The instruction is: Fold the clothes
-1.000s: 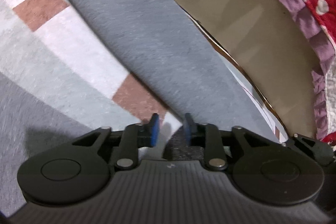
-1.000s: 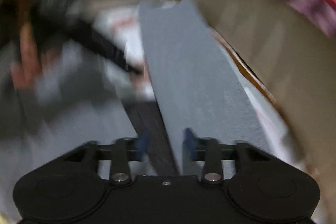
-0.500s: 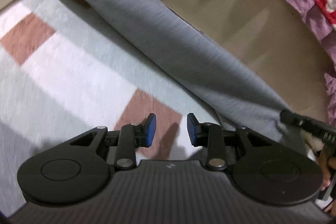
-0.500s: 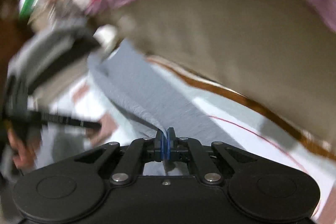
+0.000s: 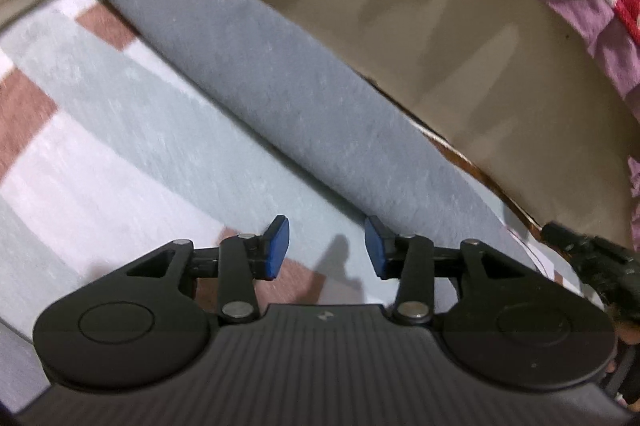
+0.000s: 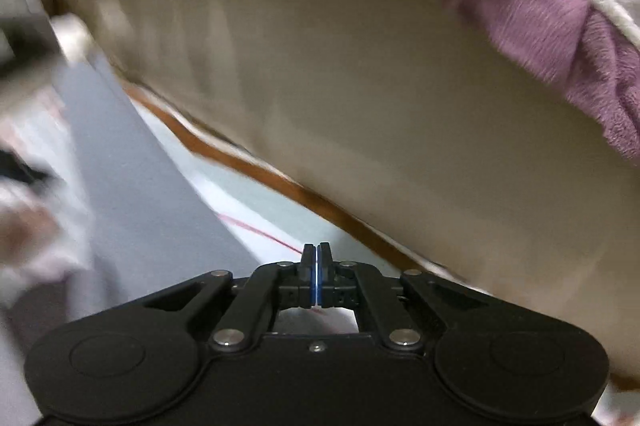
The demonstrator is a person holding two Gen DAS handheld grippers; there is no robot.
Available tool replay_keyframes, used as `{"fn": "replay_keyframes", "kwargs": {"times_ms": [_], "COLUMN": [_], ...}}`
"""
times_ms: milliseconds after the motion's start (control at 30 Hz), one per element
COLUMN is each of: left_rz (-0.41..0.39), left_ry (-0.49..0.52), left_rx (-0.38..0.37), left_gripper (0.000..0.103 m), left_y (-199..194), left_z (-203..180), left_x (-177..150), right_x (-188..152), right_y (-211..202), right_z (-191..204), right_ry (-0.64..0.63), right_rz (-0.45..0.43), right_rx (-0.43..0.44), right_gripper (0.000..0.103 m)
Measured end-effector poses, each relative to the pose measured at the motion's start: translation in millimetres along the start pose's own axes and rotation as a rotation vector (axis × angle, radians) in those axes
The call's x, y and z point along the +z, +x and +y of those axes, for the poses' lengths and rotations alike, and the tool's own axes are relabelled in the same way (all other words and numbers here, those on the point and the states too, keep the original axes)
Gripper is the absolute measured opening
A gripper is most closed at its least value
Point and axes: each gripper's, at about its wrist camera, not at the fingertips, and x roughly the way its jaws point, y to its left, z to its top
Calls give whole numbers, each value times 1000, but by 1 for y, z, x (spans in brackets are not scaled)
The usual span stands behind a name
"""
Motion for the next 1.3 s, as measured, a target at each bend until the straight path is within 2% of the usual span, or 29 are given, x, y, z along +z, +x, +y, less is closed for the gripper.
{"fn": "replay_keyframes", "kwargs": {"times_ms": [100, 133, 167, 233, 267, 333, 400, 433, 500, 533, 567, 633, 667, 733, 800, 833, 867, 900, 1000, 1100, 1167, 1233, 1300], "left_rz": [4, -1, 0, 9, 4, -7, -33, -59, -86, -89, -80, -60, -50, -96, -162, -176, -191, -205, -190, -150, -138, -146, -164], "left_ry": [-38, -54, -62, -71, -83, -106, -122, -123, -101, -80, -7, 141, 215, 288, 323, 309, 294, 279, 301, 324, 324, 309, 275], "left_rx": [-8, -21, -32, -52, -45, -31, -15, -5, -8, -13, 27, 106, 145, 160, 127, 103, 78, 53, 57, 88, 122, 158, 182], "left_gripper": [44, 44, 45, 45, 45, 45, 44, 41, 36, 26, 16, 12, 10, 8, 8, 8, 8, 8, 10, 17, 35, 47, 50], "left_y": [7, 9, 11, 18, 19, 23, 25, 25, 26, 28, 32, 39, 43, 38, 27, 23, 19, 14, 14, 20, 22, 19, 11], "left_z": [5, 7, 8, 10, 11, 12, 14, 14, 13, 12, 2, -18, -28, -45, -58, -61, -64, -67, -74, -67, -58, -44, -27], "left_x": [2, 4, 8, 17, 23, 35, 47, 54, 68, 75, 77, 82, 84, 86, 91, 95, 99, 103, 106, 96, 88, 83, 80], "right_x": [5, 2, -2, -9, -12, -22, -30, -30, -28, -27, -27, -28, -30, -35, -39, -40, -39, -37, -31, -28, -29, -33, -39], "right_y": [-13, -9, -6, 1, 5, 13, 20, 18, 19, 21, 23, 25, 26, 28, 28, 27, 26, 25, 9, -4, -8, -8, -11], "right_z": [4, 13, 21, 38, 47, 60, 69, 72, 76, 80, 83, 90, 93, 98, 103, 105, 104, 103, 94, 91, 88, 85, 85], "right_ry": [73, 48, 24, -26, -52, -121, -138, -145, -150, -152, -155, -180, -195, -224, -248, -256, -246, -236, -213, -213, -211, -204, -235], "right_rz": [13, 52, 91, 169, 207, 251, 274, 247, 233, 220, 207, 173, 148, 97, 53, 35, 35, 34, 31, 77, 122, 176, 204], "right_rx": [231, 268, 306, 380, 413, 394, 389, 388, 373, 366, 359, 345, 329, 297, 267, 256, 289, 323, 493, 646, 725, 791, 831], "right_gripper": [11, 16, 29, 43, 44, 44, 47, 54, 56, 56, 57, 57, 57, 53, 34, 8, 5, 5, 5, 6, 6, 6, 6]}}
